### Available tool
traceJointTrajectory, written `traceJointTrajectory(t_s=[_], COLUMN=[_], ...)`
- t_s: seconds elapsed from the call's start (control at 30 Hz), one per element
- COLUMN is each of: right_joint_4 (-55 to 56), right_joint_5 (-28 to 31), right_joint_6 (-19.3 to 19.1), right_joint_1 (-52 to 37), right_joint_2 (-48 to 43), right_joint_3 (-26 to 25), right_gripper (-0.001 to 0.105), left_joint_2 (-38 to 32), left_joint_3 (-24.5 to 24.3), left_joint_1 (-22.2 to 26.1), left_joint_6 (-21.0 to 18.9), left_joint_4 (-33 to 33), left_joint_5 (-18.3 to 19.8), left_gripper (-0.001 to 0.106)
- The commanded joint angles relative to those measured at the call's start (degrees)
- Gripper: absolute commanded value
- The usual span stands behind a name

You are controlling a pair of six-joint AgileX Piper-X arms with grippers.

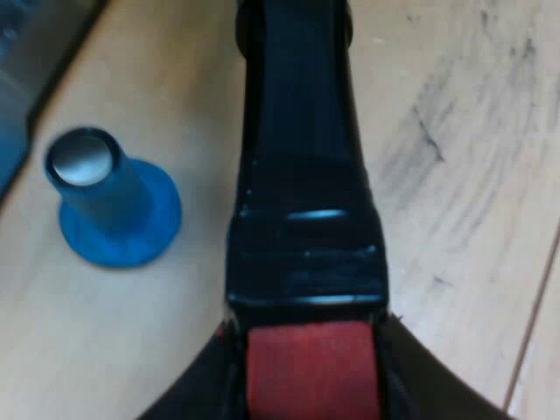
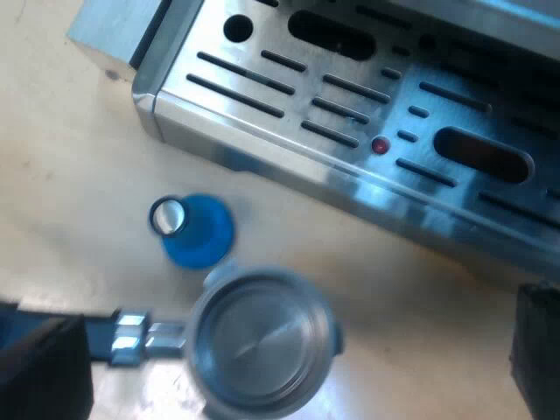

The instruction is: Put the handle in the coffee machine

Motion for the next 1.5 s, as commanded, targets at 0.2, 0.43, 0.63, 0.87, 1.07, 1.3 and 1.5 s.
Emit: traceJointTrajectory(t_s=[0.2,0.43,0.63,0.87,1.07,1.3,1.5], right_joint_4=[-0.3,-5.1,-12.5,-25.5,-33.8,-42.4,-42.8], right_joint_5=[17.2,23.1,32.2,32.3,32.3,32.7,39.6], right_joint_6=[5.0,5.3,8.3,8.3,5.1,-2.5,-2.5], right_joint_1=[9.7,15.5,22.0,22.8,22.8,22.6,22.6], right_joint_2=[-0.7,-0.7,-0.7,-0.7,-0.7,-0.7,0.7], right_joint_3=[-0.5,2.5,7.0,14.1,15.9,15.9,16.0], right_gripper=[0.098,0.098,0.098,0.098,0.098,0.098,0.098], left_joint_2=[-0.9,-1.2,-1.2,-1.2,0.2,5.6,11.1], left_joint_3=[-0.7,-0.8,-0.8,-0.8,-0.8,-1.7,-4.8], left_joint_1=[4.0,7.4,13.7,18.6,18.6,18.6,18.6], left_joint_6=[1.0,3.9,8.2,13.6,15.5,15.5,15.5], left_joint_4=[2.3,3.6,4.5,4.5,3.1,-1.2,-4.0], left_joint_5=[2.1,2.1,3.0,8.8,8.8,9.0,9.0], left_gripper=[0.0,0.0,0.0,0.0,0.0,0.0,0.0])
